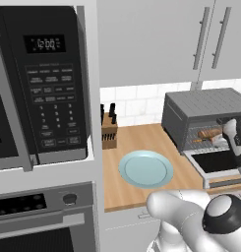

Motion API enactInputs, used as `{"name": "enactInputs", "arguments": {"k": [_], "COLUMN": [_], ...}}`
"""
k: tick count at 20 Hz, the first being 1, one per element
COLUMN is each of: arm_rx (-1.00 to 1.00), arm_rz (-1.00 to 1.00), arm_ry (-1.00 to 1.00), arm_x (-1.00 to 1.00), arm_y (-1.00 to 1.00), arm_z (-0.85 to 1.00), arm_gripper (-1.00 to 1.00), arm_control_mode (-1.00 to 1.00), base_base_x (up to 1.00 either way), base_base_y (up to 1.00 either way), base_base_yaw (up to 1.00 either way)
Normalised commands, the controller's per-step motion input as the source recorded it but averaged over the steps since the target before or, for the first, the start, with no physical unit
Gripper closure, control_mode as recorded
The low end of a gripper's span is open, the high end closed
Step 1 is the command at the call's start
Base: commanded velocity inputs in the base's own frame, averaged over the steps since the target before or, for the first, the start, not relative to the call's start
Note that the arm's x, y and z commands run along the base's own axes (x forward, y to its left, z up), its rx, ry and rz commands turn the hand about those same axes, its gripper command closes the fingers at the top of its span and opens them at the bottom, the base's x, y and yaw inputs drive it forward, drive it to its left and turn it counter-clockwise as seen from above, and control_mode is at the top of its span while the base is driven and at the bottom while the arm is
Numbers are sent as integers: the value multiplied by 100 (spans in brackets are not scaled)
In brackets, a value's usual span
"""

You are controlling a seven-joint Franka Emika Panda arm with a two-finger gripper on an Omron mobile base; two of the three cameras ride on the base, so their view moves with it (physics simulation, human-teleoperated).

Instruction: Pick up the kebab skewer and baguette bread, and place them inside the toaster oven. Close the toaster oven door and start by setting the timer.

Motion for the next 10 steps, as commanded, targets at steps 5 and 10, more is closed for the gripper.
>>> {"name": "enactInputs", "arguments": {"k": [5,10], "arm_rx": [-4,0], "arm_rz": [1,0], "arm_ry": [0,0], "arm_x": [10,24], "arm_y": [-1,-13], "arm_z": [-1,0], "arm_gripper": [-100,-100], "arm_control_mode": [-100,-100], "base_base_x": [0,0], "base_base_y": [0,0], "base_base_yaw": [0,0]}}
